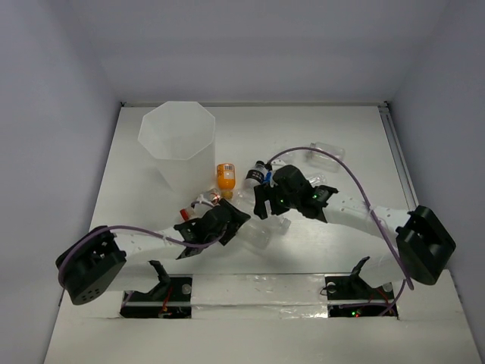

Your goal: Put the plastic bottles in the bin

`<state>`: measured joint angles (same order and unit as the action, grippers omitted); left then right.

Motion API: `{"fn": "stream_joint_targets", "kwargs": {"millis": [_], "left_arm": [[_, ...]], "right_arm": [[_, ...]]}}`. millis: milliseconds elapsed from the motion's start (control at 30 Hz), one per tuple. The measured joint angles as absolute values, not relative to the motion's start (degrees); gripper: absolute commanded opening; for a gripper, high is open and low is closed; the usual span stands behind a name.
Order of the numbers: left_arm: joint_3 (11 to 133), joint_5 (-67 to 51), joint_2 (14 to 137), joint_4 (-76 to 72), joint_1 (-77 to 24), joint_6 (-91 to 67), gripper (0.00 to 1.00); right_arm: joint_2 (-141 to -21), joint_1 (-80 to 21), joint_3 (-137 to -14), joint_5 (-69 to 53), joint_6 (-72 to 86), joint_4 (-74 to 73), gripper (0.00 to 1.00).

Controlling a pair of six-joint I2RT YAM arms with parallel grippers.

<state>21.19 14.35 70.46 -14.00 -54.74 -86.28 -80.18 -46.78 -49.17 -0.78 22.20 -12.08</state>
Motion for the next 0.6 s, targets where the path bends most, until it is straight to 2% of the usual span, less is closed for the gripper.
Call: {"fn": "stream_joint_targets", "kwargs": {"millis": [67, 267, 600], "left_arm": [[20.0, 15.1, 68.7, -14.0, -54.7, -86.4, 0.50], [15.6, 17.5, 60.7, -10.7, -54.7, -86.6, 0.34], [13.6, 18.6, 39.8, 4.7, -54.8, -77.8, 0.34]], "right_arm": [[-81.8, -46.8, -49.8, -1.1, 22.0, -12.0, 0.86], [-84.5, -46.7, -53.2, -1.2, 21.1, -12.3, 0.92], [-93.8, -46.7, -62.1, -1.3, 19.2, -13.0, 0.95]]}}
